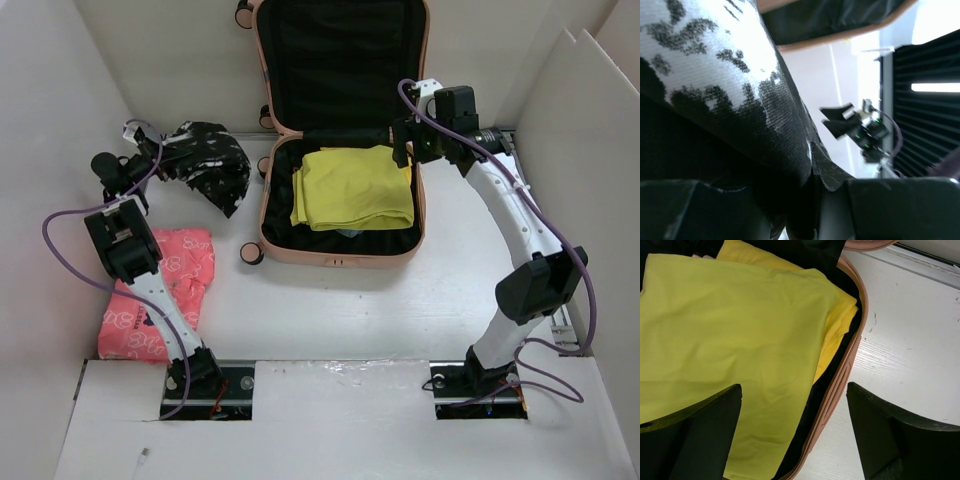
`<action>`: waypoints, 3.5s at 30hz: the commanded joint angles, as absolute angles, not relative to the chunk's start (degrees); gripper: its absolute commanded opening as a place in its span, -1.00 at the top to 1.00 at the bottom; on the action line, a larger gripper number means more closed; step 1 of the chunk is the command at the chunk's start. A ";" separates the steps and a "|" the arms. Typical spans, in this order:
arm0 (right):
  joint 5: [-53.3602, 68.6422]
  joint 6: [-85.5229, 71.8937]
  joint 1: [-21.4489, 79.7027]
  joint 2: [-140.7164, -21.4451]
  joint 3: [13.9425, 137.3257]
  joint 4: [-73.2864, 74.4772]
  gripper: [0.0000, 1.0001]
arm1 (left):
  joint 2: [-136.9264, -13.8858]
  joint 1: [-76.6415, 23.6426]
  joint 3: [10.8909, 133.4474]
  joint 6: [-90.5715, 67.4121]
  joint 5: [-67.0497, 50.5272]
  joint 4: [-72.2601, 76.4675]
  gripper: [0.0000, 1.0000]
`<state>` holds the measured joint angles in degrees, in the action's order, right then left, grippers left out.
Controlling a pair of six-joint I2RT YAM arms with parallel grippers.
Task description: Pack the luggage
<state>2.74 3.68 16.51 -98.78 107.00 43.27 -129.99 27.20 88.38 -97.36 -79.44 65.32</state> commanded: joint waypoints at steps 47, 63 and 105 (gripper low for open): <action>4.13 6.32 22.23 -94.29 104.31 42.28 -0.80 | -123.30 3.25 81.04 -120.85 -98.79 118.56 1.00; 21.08 -4.47 29.18 -118.55 126.82 34.46 -1.00 | -126.65 2.11 81.65 -119.09 -98.79 118.56 1.00; 28.48 -22.86 30.42 -122.96 109.42 22.40 1.00 | -141.53 7.73 105.64 -125.52 -88.69 115.68 -1.00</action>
